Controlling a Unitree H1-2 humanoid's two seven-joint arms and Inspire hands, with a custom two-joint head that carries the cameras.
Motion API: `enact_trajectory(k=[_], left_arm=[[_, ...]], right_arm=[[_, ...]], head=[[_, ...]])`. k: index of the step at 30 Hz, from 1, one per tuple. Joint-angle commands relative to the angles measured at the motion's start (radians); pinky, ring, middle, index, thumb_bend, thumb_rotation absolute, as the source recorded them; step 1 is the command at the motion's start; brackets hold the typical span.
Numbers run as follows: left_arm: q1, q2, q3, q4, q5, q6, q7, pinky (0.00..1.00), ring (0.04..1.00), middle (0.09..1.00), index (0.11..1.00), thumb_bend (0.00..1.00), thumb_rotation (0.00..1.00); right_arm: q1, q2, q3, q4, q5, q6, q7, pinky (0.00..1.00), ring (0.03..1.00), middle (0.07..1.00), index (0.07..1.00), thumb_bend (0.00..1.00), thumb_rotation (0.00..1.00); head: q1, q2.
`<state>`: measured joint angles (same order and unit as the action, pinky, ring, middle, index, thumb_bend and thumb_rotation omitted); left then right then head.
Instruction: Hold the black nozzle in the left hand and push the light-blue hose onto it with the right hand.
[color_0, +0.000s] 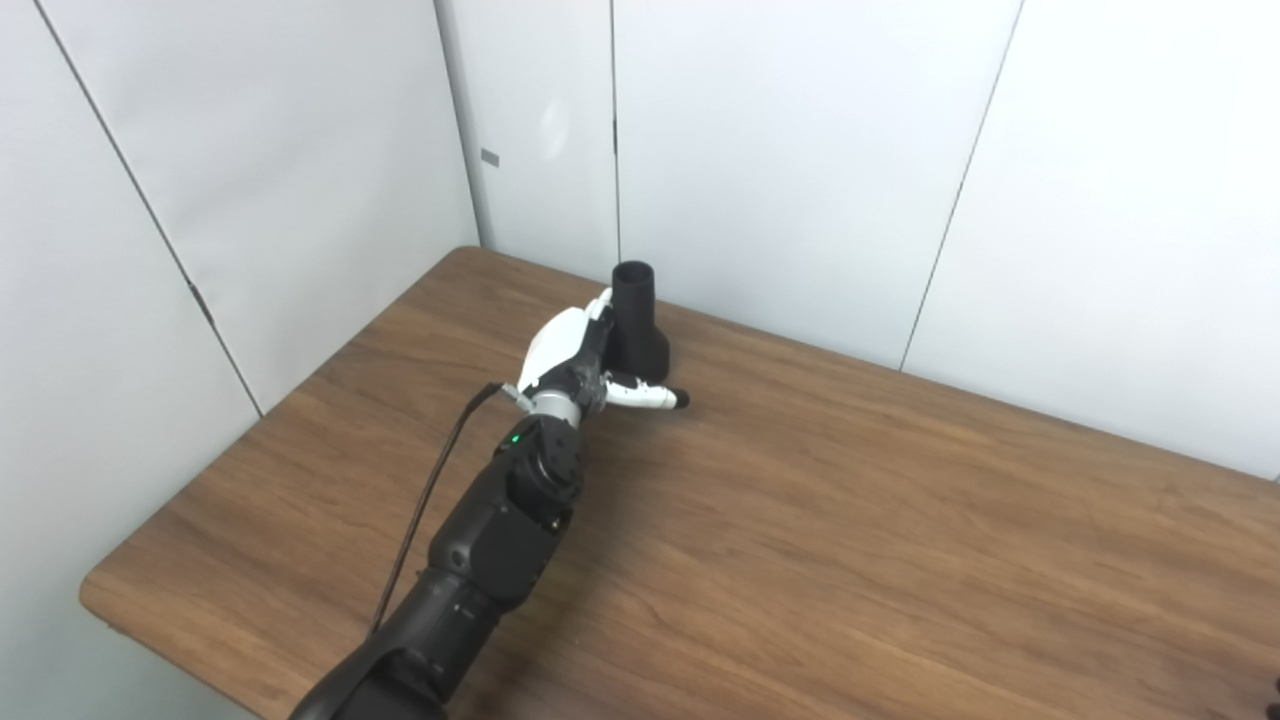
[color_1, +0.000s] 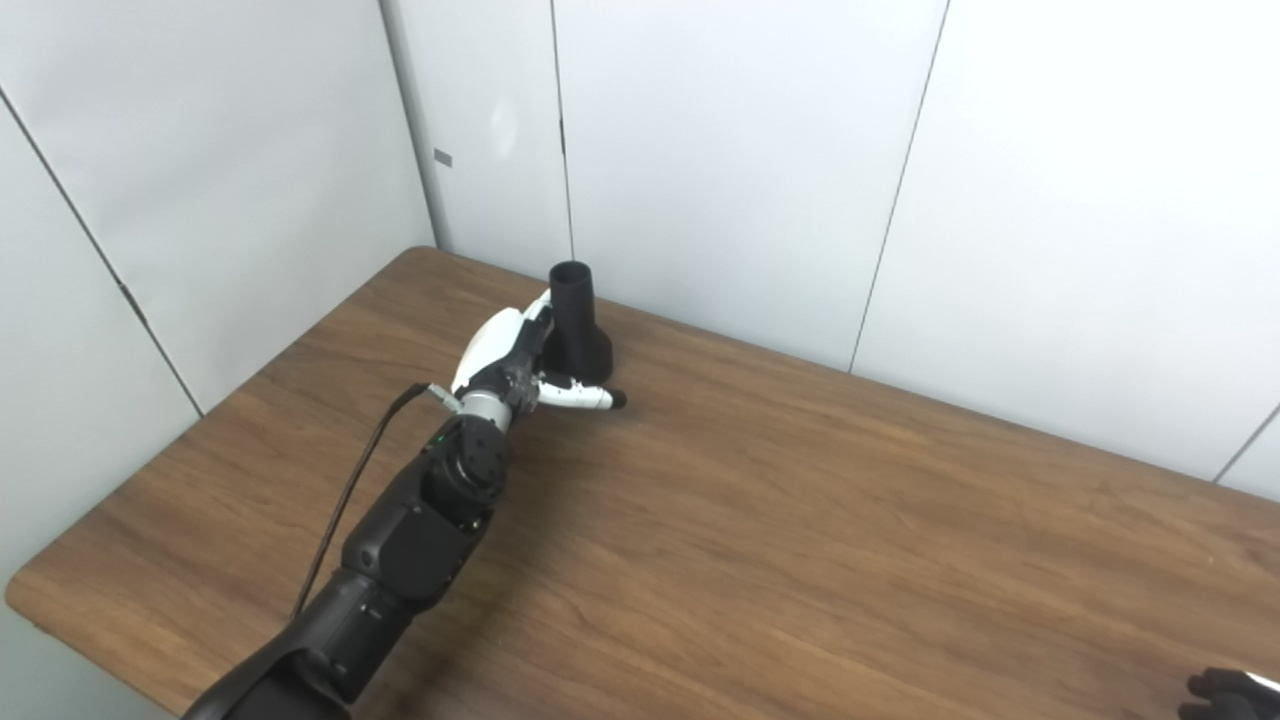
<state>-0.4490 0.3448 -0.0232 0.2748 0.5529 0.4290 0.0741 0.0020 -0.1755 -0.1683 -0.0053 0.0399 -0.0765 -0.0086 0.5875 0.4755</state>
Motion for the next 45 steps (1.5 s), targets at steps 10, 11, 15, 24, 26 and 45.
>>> enact_trajectory(k=[10,11,15,24,26,45], left_arm=[[-0.034,0.041,-0.042,0.102,0.091,0.04,-0.032,0.79,0.868,0.931,0.94,1.0,0.19],[-0.037,0.042,-0.046,0.109,0.1,0.04,-0.038,0.78,0.86,0.926,0.936,1.0,0.19],[-0.044,0.044,-0.05,0.122,0.129,0.041,-0.061,0.76,0.779,0.85,0.899,1.0,0.21],[-0.063,0.036,-0.037,0.158,0.202,0.041,-0.105,0.71,0.696,0.766,0.806,0.91,0.39],[-0.069,0.034,-0.034,0.169,0.207,0.04,-0.106,0.69,0.693,0.757,0.806,0.89,0.42],[-0.079,0.064,-0.114,0.207,0.222,0.039,-0.055,0.7,0.65,0.656,0.671,0.91,0.12]], right_arm=[[-0.001,-0.013,-0.009,-0.039,-0.006,-0.014,-0.005,0.36,0.499,0.55,0.514,0.8,0.64],[-0.001,-0.013,-0.009,-0.038,-0.006,-0.014,-0.005,0.36,0.498,0.549,0.514,0.8,0.64],[0.0,-0.011,-0.01,-0.041,0.004,-0.011,-0.002,0.35,0.496,0.546,0.508,0.84,0.64],[0.001,-0.009,-0.01,-0.042,0.002,-0.012,-0.005,0.34,0.484,0.535,0.498,0.91,0.65],[0.001,-0.008,-0.011,-0.041,0.004,-0.011,-0.005,0.34,0.48,0.532,0.496,0.93,0.65],[0.004,-0.004,-0.007,-0.054,0.007,0.002,-0.007,0.33,0.469,0.52,0.485,1.0,0.65]], head=[[-0.006,0.003],[-0.007,0.004],[-0.009,0.004],[-0.012,0.007],[-0.012,0.007],[-0.019,0.012]])
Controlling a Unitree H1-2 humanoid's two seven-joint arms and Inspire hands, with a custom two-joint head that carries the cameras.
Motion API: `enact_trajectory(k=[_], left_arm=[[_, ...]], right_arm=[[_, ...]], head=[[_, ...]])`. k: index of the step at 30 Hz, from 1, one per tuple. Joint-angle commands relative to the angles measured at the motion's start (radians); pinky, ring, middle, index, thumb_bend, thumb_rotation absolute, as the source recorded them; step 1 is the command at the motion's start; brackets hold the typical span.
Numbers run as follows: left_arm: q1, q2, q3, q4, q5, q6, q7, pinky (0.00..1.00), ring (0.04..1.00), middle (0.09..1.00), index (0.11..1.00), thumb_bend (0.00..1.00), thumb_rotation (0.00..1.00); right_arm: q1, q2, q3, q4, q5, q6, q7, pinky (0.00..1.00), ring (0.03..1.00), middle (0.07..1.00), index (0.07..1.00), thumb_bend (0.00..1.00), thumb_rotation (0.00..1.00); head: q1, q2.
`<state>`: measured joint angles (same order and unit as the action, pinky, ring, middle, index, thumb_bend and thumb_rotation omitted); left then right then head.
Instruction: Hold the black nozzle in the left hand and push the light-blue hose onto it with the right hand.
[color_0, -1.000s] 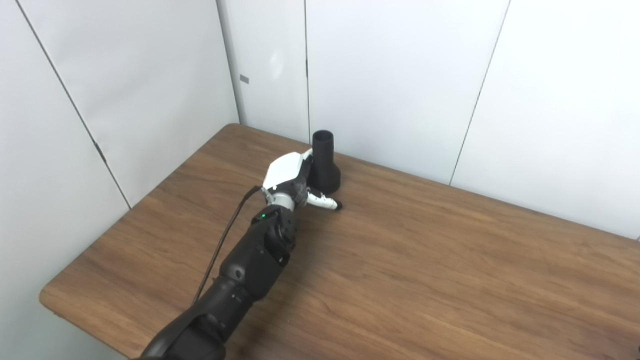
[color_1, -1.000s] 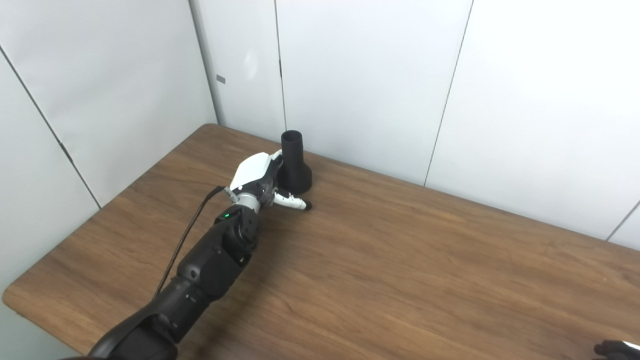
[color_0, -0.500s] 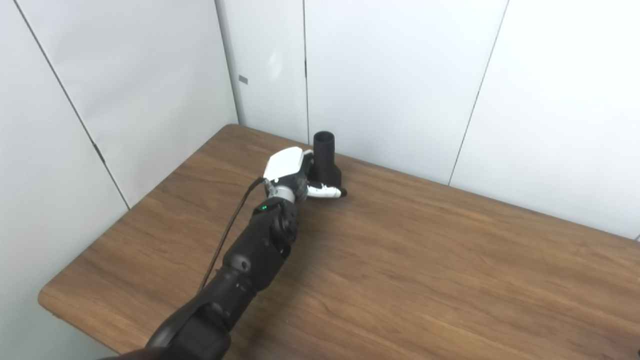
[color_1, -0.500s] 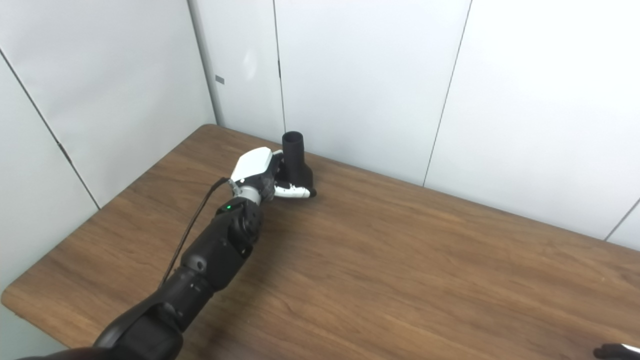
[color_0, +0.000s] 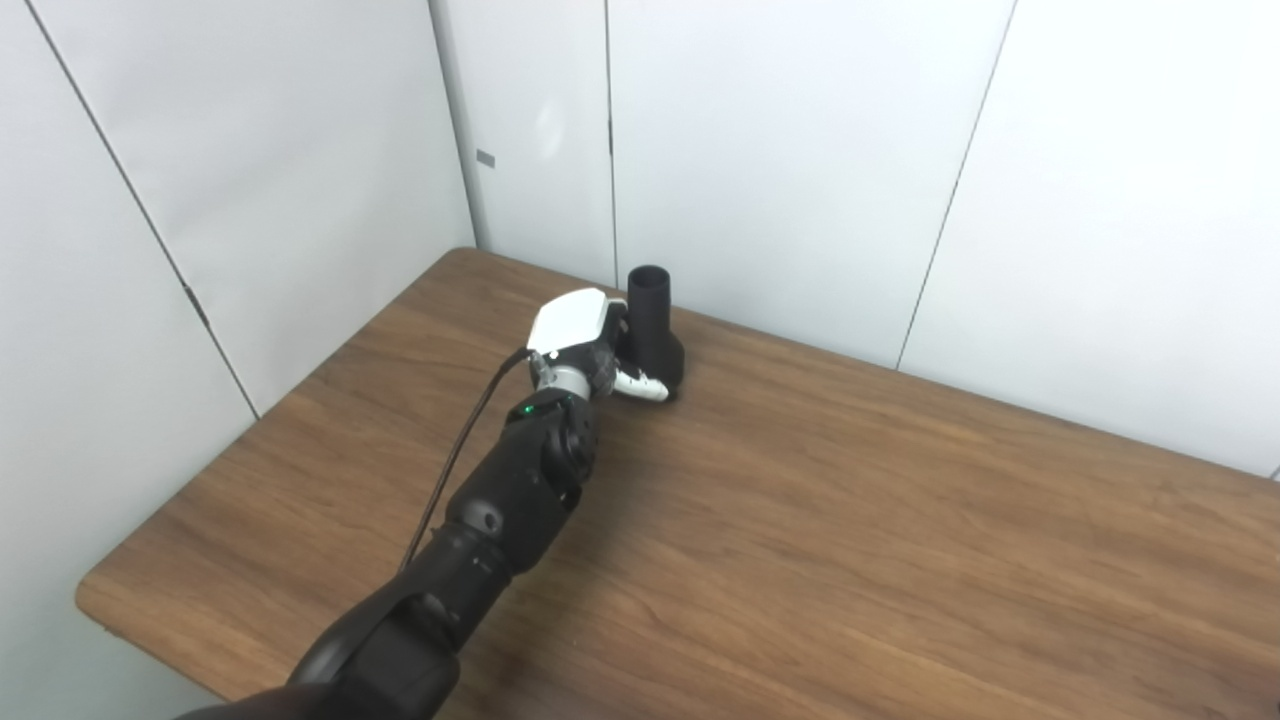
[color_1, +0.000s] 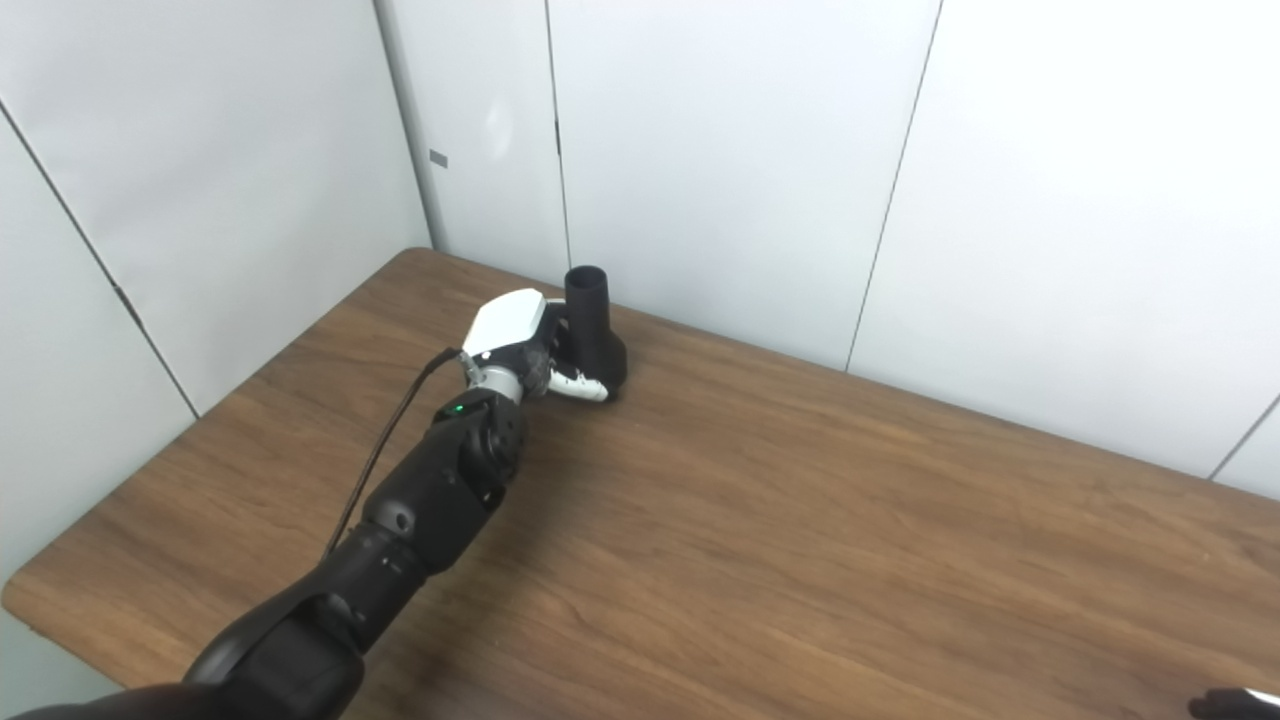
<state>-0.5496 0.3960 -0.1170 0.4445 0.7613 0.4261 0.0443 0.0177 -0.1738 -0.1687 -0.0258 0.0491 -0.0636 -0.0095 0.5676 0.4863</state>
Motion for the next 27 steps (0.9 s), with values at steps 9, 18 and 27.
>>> enact_trajectory(k=[9,18,27], left_arm=[[0.028,0.023,-0.08,0.046,0.092,0.043,-0.006,0.74,0.588,0.584,0.609,0.93,0.07],[0.034,0.051,-0.151,0.076,0.112,-0.025,0.065,0.36,0.373,0.434,0.489,0.53,0.06],[0.064,0.091,-0.158,0.089,0.02,-0.296,0.194,0.25,0.312,0.435,0.507,0.52,0.0]], right_arm=[[-0.012,-0.008,-0.004,-0.029,0.006,-0.015,0.001,0.33,0.473,0.525,0.485,1.0,0.65],[-0.014,-0.003,-0.001,-0.033,0.001,-0.011,-0.002,0.33,0.485,0.537,0.493,1.0,0.66],[-0.018,-0.007,0.004,-0.031,-0.005,-0.009,0.001,0.35,0.505,0.555,0.51,1.0,0.67]], head=[[0.0,0.002],[-0.004,-0.001],[-0.003,-0.004]])
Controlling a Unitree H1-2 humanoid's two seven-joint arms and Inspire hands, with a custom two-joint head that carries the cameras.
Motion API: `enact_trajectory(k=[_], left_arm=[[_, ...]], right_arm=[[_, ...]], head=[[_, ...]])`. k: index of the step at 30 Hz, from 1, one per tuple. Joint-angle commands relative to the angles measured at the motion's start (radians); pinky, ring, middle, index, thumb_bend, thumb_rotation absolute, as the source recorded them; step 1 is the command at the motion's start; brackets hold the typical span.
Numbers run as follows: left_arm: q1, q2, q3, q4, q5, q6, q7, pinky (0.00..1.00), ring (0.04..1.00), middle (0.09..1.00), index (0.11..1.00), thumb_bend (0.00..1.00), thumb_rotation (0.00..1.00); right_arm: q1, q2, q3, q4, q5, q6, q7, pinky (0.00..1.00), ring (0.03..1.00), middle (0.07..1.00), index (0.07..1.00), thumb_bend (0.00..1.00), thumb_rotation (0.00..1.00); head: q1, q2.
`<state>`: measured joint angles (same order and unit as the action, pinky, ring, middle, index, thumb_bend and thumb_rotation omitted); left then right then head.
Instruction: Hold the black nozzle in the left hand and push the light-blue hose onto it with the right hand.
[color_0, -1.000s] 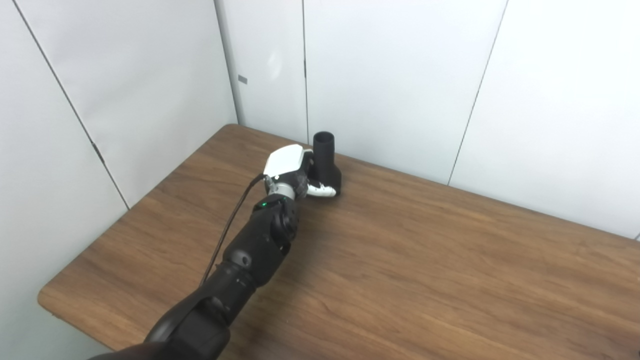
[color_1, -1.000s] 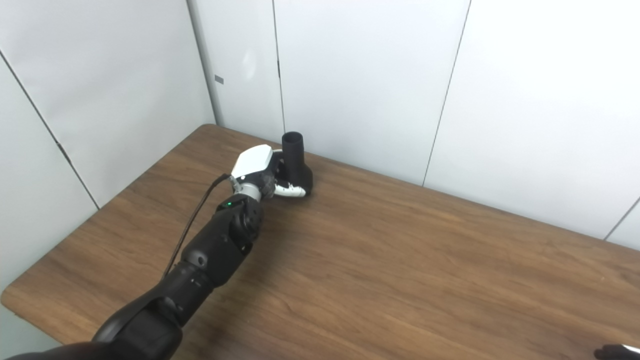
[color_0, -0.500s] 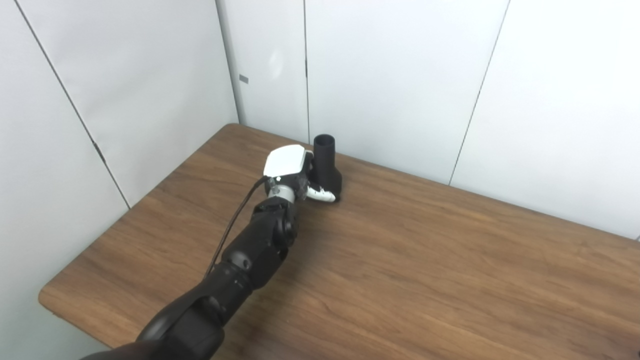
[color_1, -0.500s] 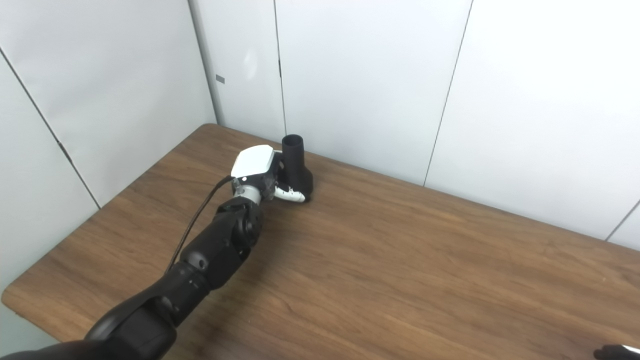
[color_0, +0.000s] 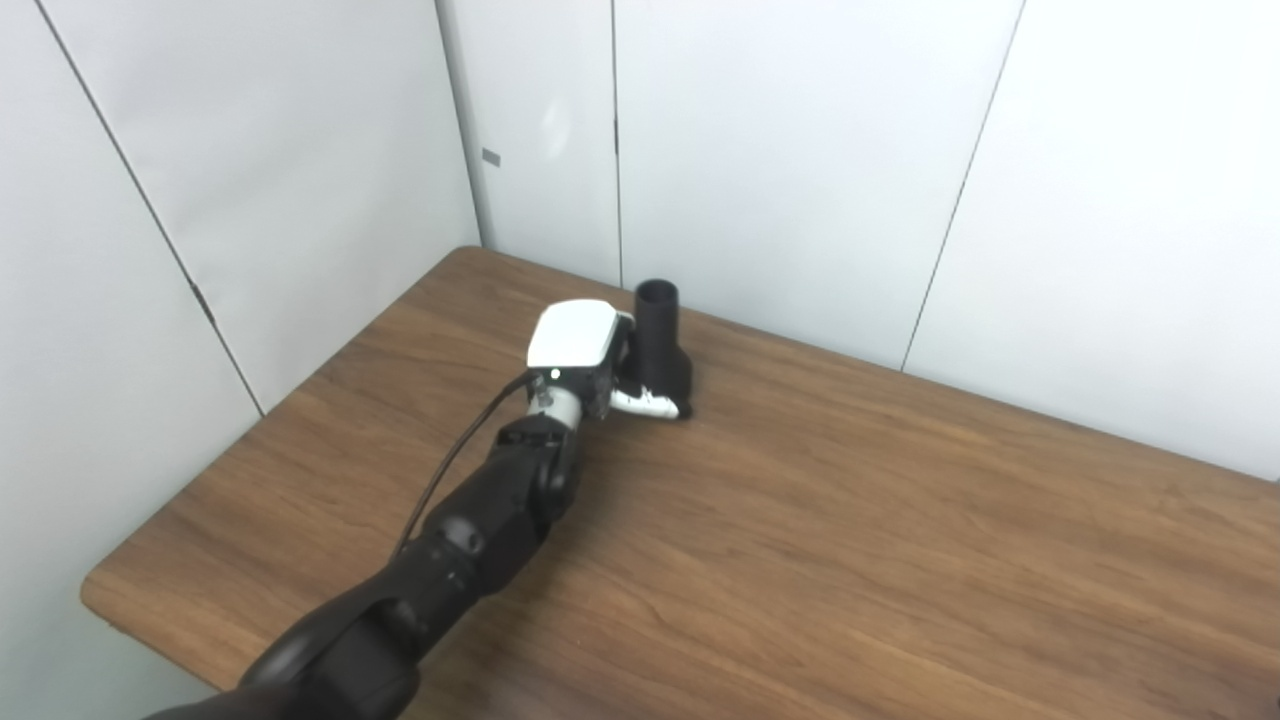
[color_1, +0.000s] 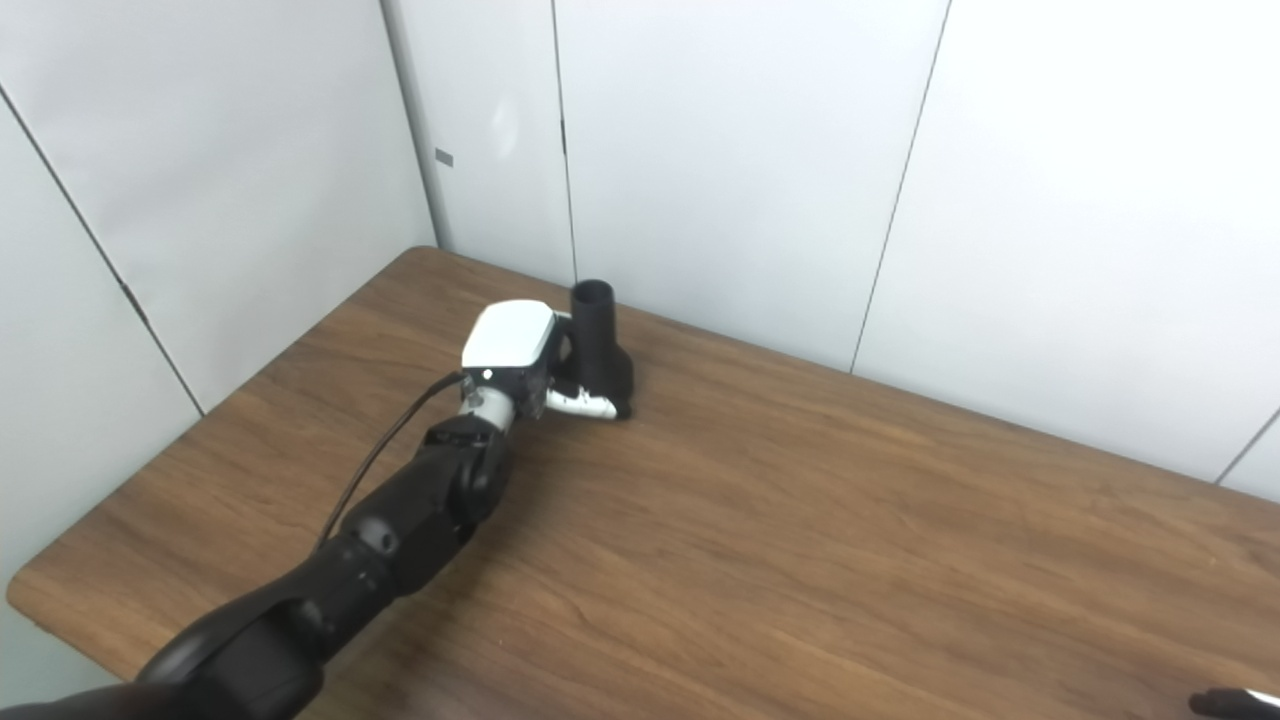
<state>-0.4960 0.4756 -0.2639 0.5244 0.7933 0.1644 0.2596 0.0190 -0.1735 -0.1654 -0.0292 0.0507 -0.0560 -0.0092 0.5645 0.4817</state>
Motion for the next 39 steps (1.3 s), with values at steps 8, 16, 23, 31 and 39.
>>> enact_trajectory(k=[8,16,23,31,39], left_arm=[[0.018,0.037,-0.037,-0.007,-0.012,-0.101,-0.018,0.24,0.288,0.466,0.488,0.52,0.0],[0.036,0.066,-0.032,-0.028,-0.065,-0.229,-0.025,0.35,0.398,0.494,0.516,0.5,0.0],[0.037,0.086,-0.028,-0.011,-0.059,-0.284,0.0,0.32,0.392,0.491,0.514,0.5,0.0],[0.037,0.11,-0.019,0.006,-0.057,-0.341,0.017,0.27,0.359,0.453,0.534,0.5,0.0],[0.037,0.106,-0.033,-0.075,-0.055,-0.413,-0.013,0.24,0.336,0.459,0.54,0.49,0.0]], right_arm=[[-0.02,-0.006,-0.002,-0.021,0.001,-0.026,0.001,0.36,0.516,0.564,0.516,1.0,0.66],[-0.019,-0.007,0.005,-0.027,-0.017,-0.017,-0.002,0.36,0.519,0.568,0.521,0.99,0.67],[-0.017,0.011,0.015,-0.032,-0.03,-0.031,-0.011,0.38,0.54,0.585,0.54,0.91,0.66],[0.003,0.061,0.034,-0.125,-0.049,0.027,-0.038,0.6,0.699,0.716,0.676,0.35,0.43],[0.026,0.085,0.018,-0.174,-0.071,-0.002,-0.059,0.66,0.745,0.758,0.724,0.22,0.0]], head=[[-0.002,0.0],[-0.02,0.002],[-0.123,0.024],[-0.314,0.066],[-0.428,0.079]])
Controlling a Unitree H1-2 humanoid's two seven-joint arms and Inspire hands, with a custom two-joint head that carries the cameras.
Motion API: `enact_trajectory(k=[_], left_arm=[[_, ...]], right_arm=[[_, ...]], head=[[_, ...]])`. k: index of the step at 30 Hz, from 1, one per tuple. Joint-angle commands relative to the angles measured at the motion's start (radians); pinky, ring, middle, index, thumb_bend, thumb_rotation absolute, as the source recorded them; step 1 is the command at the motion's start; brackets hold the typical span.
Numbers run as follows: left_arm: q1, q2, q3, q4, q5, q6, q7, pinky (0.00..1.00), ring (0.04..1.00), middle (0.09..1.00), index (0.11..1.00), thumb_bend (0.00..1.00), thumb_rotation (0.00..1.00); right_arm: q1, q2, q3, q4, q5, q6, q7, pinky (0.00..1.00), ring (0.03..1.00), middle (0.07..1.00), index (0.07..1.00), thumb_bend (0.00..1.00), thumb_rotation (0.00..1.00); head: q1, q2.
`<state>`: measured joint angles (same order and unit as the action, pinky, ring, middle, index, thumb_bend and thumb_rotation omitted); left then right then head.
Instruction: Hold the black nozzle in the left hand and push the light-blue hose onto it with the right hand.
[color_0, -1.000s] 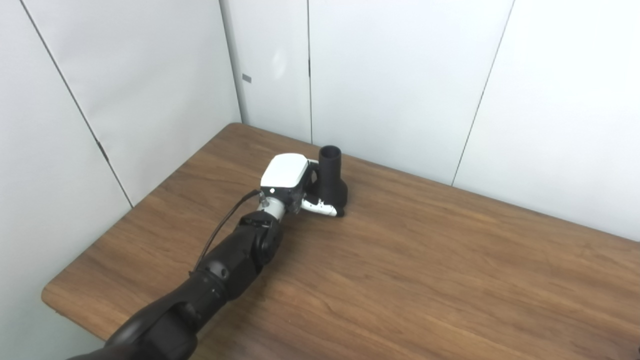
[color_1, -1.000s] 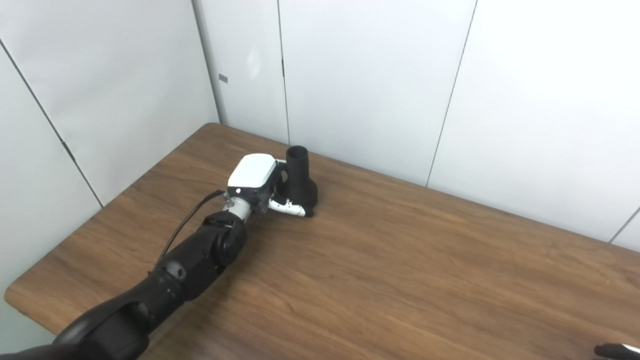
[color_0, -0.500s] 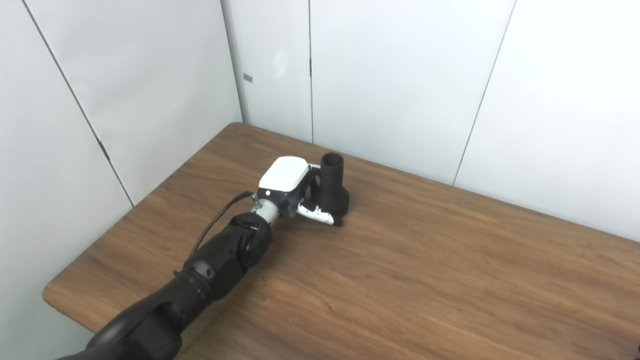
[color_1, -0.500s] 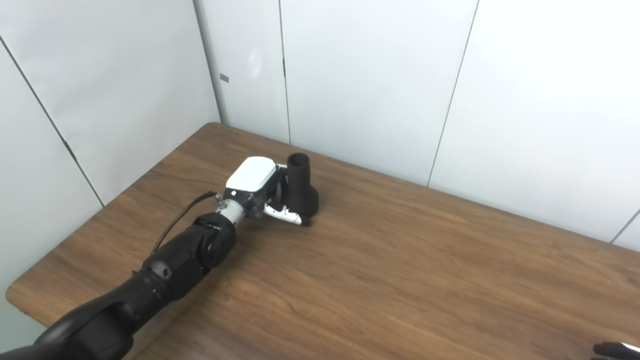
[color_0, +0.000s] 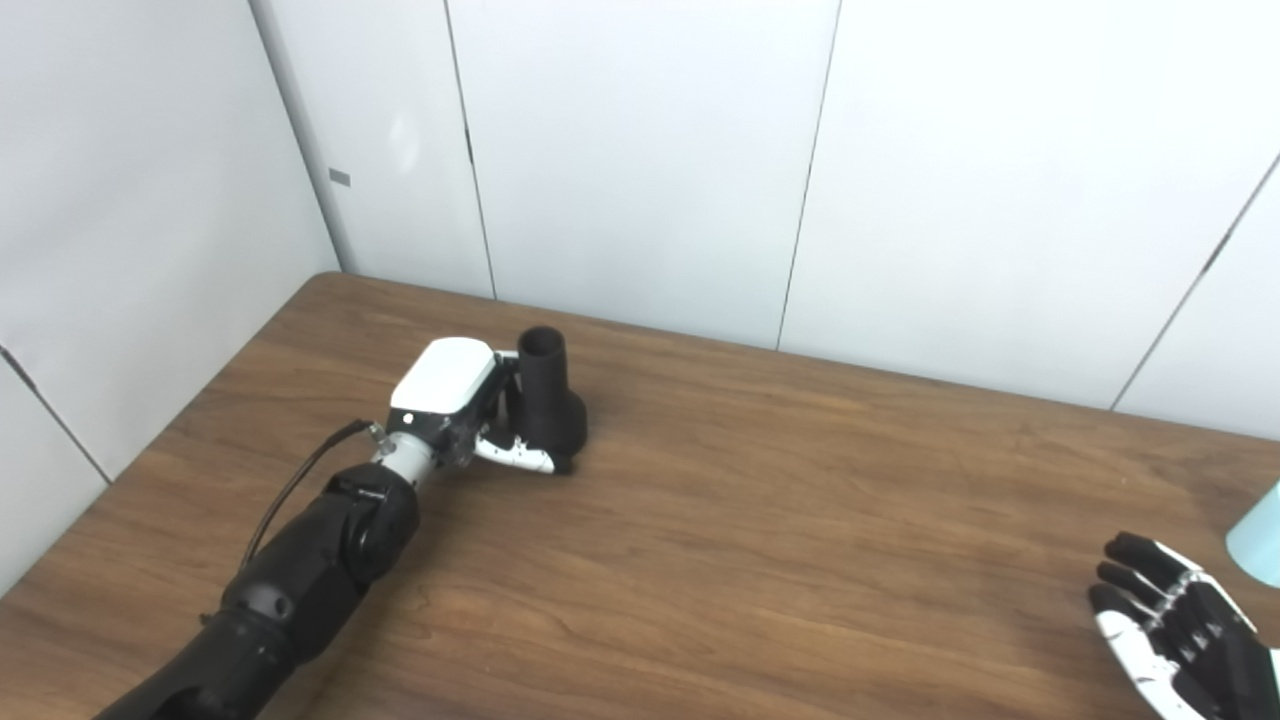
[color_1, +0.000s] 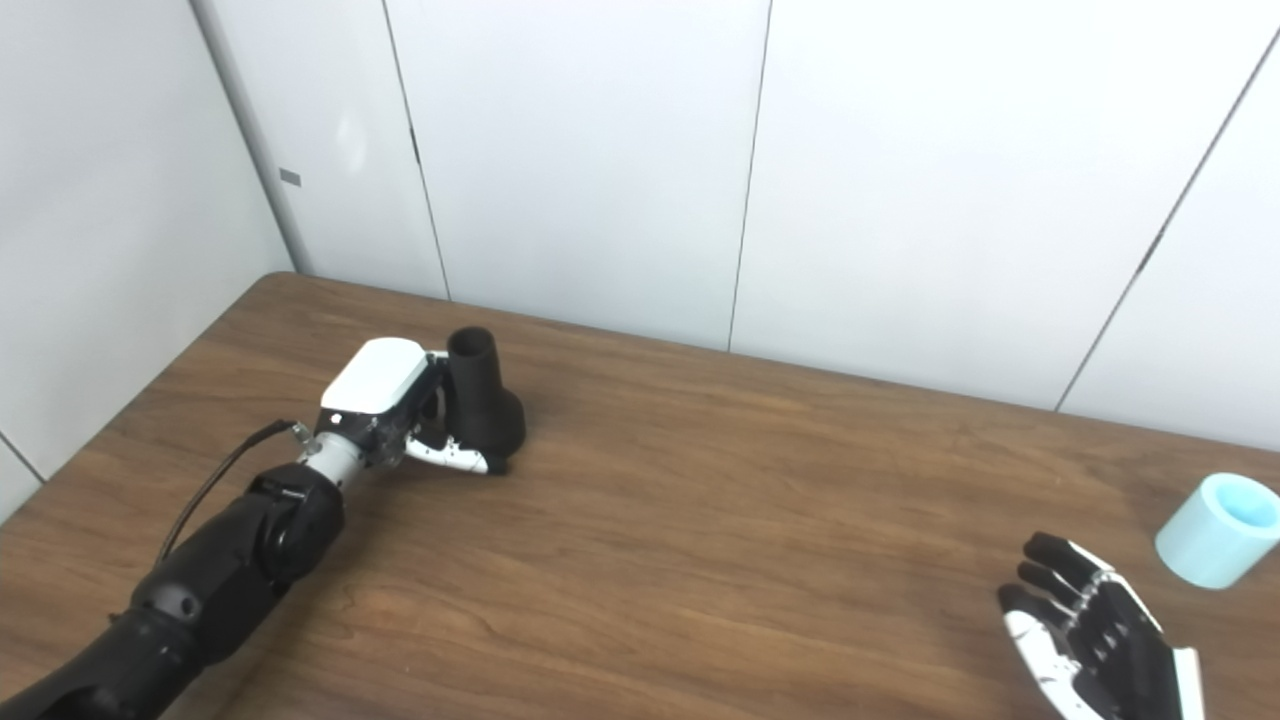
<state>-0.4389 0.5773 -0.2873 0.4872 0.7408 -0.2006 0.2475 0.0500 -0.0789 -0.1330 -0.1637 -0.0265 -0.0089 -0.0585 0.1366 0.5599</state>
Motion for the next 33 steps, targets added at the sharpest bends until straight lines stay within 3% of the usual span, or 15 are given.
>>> enact_trajectory(k=[1,6,8,9,13,17,19,22,26,29,30,33], left_arm=[[-0.02,0.003,-0.012,-0.049,0.0,-0.057,-0.003,0.22,0.327,0.452,0.538,0.49,0.0],[-0.016,-0.015,-0.033,-0.114,0.022,-0.097,-0.016,0.16,0.309,0.43,0.53,0.49,0.0],[-0.009,-0.034,-0.036,-0.147,0.029,-0.1,-0.021,0.13,0.199,0.435,0.495,0.51,0.0],[-0.004,-0.042,-0.038,-0.164,0.034,-0.101,-0.028,0.13,0.188,0.409,0.497,0.51,0.0],[0.021,-0.067,-0.042,-0.261,0.051,-0.061,-0.105,0.18,0.238,0.409,0.517,0.51,0.0],[0.026,-0.088,-0.07,-0.293,0.084,-0.096,-0.127,0.15,0.203,0.386,0.503,0.51,0.0],[0.029,-0.103,-0.078,-0.295,0.1,-0.108,-0.119,0.16,0.223,0.399,0.509,0.51,0.0],[0.039,-0.121,-0.085,-0.295,0.127,-0.114,-0.109,0.14,0.203,0.394,0.504,0.51,0.0],[0.056,-0.139,-0.099,-0.298,0.127,-0.161,-0.106,0.12,0.176,0.467,0.479,0.52,0.0],[0.068,-0.153,-0.113,-0.308,0.122,-0.19,-0.113,0.14,0.196,0.398,0.504,0.51,0.0],[0.074,-0.16,-0.118,-0.309,0.118,-0.199,-0.116,0.14,0.197,0.391,0.504,0.51,0.0],[0.086,-0.171,-0.132,-0.309,0.119,-0.223,-0.121,0.16,0.216,0.386,0.504,0.51,0.0]], right_arm=[[-0.003,-0.01,-0.018,-0.042,0.011,-0.052,-0.01,0.67,0.748,0.758,0.725,0.23,0.0],[0.019,-0.013,-0.057,-0.057,0.023,-0.07,-0.025,0.68,0.769,0.774,0.74,0.23,0.0],[0.036,-0.025,-0.079,-0.065,0.028,-0.074,-0.028,0.69,0.77,0.776,0.748,0.23,0.0],[0.047,-0.031,-0.091,-0.072,0.031,-0.07,-0.028,0.71,0.779,0.783,0.756,0.23,0.0],[0.083,-0.047,-0.139,-0.084,0.044,-0.087,-0.034,0.75,0.801,0.805,0.775,0.26,0.0],[0.108,-0.055,-0.189,-0.107,0.08,-0.087,-0.042,0.75,0.802,0.808,0.778,0.27,0.0],[0.11,-0.052,-0.2,-0.131,0.079,-0.084,-0.051,0.7,0.773,0.783,0.758,0.28,0.0],[0.1,-0.032,-0.205,-0.173,0.039,-0.068,-0.084,0.65,0.741,0.755,0.727,0.29,0.0],[0.065,0.003,-0.22,-0.205,-0.061,-0.04,-0.165,0.64,0.718,0.733,0.704,0.37,0.01],[0.035,0.01,-0.226,-0.204,-0.143,-0.027,-0.208,0.74,0.825,0.822,0.783,0.5,0.14],[0.022,0.005,-0.227,-0.201,-0.157,-0.021,-0.213,0.82,0.891,0.884,0.848,0.57,0.18],[-0.012,-0.015,-0.231,-0.175,-0.178,-0.012,-0.22,0.89,0.96,0.977,0.967,0.65,0.22]], head=[[-0.003,0.0],[-0.044,0.002],[-0.056,0.004],[-0.071,0.008],[-0.105,0.012],[-0.152,0.014],[-0.171,0.012],[-0.227,0.006],[-0.295,0.0],[-0.345,-0.006],[-0.363,-0.007],[-0.397,-0.007]])
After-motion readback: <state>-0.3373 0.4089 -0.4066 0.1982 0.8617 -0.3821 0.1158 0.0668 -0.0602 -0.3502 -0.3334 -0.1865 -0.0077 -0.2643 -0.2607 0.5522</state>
